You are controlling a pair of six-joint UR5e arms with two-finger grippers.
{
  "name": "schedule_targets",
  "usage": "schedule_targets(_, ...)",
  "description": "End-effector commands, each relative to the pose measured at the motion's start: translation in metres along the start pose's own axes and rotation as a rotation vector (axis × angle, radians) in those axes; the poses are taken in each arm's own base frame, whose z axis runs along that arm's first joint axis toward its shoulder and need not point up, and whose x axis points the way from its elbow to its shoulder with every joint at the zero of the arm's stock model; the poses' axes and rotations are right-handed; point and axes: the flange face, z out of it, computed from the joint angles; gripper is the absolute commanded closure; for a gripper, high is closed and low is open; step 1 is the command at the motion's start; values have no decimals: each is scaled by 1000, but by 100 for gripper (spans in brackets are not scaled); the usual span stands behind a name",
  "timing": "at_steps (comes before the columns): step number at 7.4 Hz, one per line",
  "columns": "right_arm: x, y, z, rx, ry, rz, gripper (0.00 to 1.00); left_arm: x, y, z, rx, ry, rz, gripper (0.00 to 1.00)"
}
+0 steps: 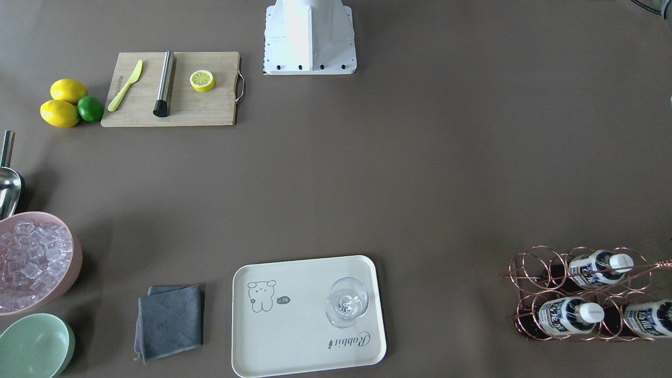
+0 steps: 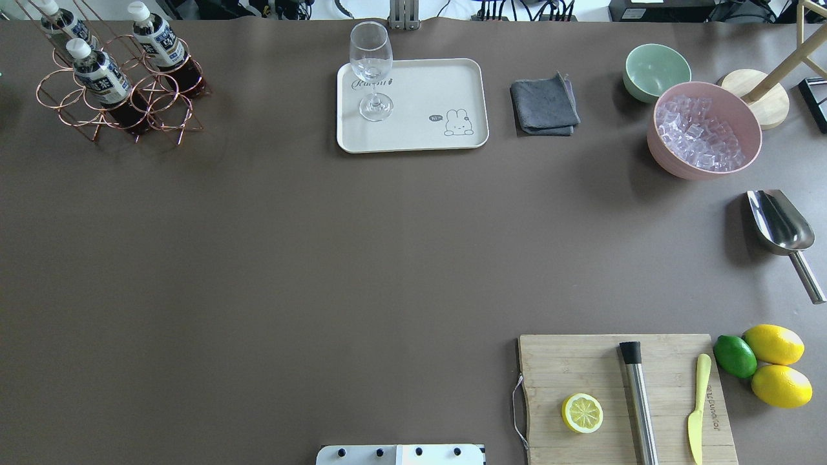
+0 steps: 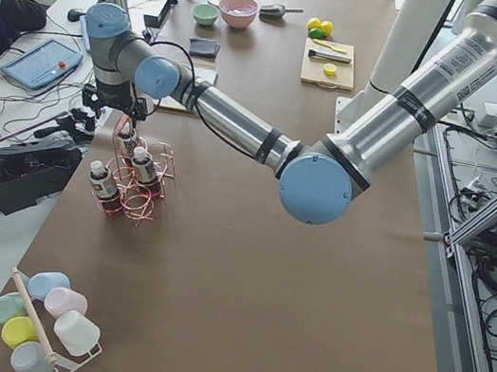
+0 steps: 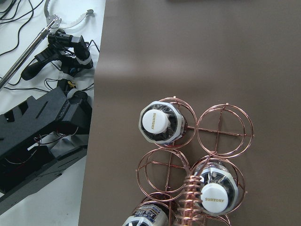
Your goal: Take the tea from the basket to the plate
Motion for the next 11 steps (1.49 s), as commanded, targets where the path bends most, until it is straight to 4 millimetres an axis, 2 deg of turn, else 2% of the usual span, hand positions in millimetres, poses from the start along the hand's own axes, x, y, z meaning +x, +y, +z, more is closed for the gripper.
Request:
schedule_targets(1, -19, -36, -9, 18, -37, 214, 0, -1, 9, 8, -9, 17, 8, 8)
schedule_targets(3, -50, -71, 1, -14, -68, 326, 0, -1, 10, 8, -9, 18, 8, 45)
schedule_targets(4, -54, -82, 1, -16, -71, 378, 0, -1, 9, 7, -7, 16, 10, 44)
schedule_targets(5, -58, -85, 7, -29, -68, 374, 0, -1, 7, 5, -5, 12, 14, 44)
schedule_targets(7, -66, -91, 7, -29, -64, 439, 0, 1, 5, 4, 20, 25, 11, 47)
schedule_targets(8, -70, -95, 3, -24, -65, 455, 0, 2, 5, 5, 21, 25, 13, 59)
schedule_targets(9, -70, -93, 0, -19, -68, 455, 0, 2, 5, 6, 20, 27, 13, 77)
schedule_targets(10, -70, -92, 0, -21, -70, 456, 0, 4, 10, 10, 17, 33, 7, 100)
schedule_targets(11, -66, -88, -5, -12, -75, 463, 0, 5, 13, 12, 15, 36, 2, 100)
